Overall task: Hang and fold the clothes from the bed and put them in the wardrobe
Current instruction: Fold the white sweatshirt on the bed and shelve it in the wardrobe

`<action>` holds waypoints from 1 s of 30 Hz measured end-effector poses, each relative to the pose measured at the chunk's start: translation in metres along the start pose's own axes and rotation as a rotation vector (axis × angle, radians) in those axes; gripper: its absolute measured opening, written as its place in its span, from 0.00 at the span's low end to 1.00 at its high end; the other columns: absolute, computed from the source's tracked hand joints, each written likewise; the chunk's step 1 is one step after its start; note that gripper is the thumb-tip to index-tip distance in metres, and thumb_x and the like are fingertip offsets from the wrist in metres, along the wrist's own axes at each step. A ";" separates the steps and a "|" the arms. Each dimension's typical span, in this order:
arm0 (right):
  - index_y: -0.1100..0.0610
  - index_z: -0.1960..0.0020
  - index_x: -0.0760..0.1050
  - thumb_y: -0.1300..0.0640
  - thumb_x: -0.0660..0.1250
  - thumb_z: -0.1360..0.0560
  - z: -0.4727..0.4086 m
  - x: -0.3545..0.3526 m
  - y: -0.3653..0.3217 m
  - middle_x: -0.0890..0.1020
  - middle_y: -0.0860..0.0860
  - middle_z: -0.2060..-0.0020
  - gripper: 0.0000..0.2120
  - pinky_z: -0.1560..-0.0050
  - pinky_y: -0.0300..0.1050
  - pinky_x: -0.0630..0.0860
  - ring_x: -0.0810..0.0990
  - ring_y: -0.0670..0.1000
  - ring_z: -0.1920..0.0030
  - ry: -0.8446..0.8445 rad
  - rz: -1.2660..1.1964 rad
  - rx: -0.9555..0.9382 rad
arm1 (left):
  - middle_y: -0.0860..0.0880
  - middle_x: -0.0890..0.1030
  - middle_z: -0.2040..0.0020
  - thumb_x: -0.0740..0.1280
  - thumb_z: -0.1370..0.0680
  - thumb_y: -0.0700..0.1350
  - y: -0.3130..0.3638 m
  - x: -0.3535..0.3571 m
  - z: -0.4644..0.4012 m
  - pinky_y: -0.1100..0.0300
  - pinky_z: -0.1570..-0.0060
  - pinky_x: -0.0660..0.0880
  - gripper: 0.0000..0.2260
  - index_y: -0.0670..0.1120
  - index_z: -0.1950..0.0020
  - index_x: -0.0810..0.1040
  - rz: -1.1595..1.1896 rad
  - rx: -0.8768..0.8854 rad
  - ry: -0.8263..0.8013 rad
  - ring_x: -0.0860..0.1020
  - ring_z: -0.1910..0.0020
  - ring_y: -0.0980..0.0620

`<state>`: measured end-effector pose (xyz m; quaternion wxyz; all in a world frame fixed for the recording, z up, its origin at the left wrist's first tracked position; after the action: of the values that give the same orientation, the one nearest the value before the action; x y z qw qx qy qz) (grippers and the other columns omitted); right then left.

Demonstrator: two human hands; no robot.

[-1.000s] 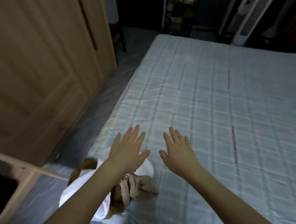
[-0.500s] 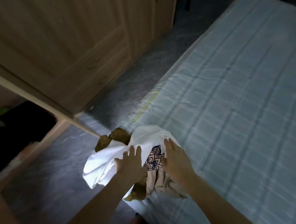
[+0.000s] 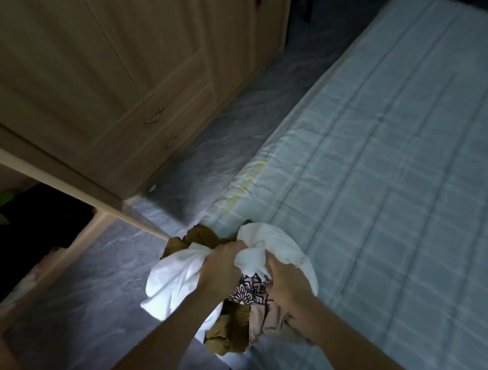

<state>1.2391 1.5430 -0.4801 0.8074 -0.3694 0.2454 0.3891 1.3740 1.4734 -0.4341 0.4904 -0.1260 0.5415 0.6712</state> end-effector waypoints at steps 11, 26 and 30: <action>0.53 0.52 0.75 0.48 0.64 0.25 0.105 -0.153 0.069 0.82 0.54 0.54 0.09 0.61 0.45 0.70 0.80 0.58 0.51 0.420 -0.051 0.206 | 0.58 0.83 0.58 0.57 0.42 0.39 0.198 -0.064 -0.023 0.60 0.54 0.76 0.24 0.57 0.55 0.82 -0.002 0.487 -0.146 0.81 0.53 0.55; 0.54 0.48 0.66 0.58 0.73 0.30 0.289 -0.278 0.146 0.75 0.49 0.64 0.18 0.76 0.33 0.64 0.75 0.49 0.67 0.949 -0.422 0.294 | 0.51 0.78 0.53 0.62 0.31 0.35 0.487 -0.072 0.038 0.53 0.52 0.72 0.16 0.56 0.55 0.78 -0.365 1.205 -0.098 0.75 0.52 0.50; 0.52 0.48 0.76 0.48 0.78 0.37 0.301 -0.274 0.167 0.82 0.51 0.60 0.21 0.67 0.43 0.77 0.81 0.50 0.63 0.612 -0.339 0.399 | 0.50 0.78 0.53 0.64 0.30 0.36 0.513 -0.057 0.054 0.48 0.54 0.72 0.13 0.55 0.55 0.77 -0.501 1.391 -0.014 0.73 0.52 0.48</action>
<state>0.9784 1.7286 -0.1784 0.8056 -0.3396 0.4807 0.0674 1.0137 1.5239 -0.0643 0.5988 0.0983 0.7938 0.0416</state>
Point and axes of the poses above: each hand's wrist, its own z-axis away from the middle knuckle, its own x-axis out of the palm, y = z × x, the point moved 8 cm from there along -z, towards the middle knuckle
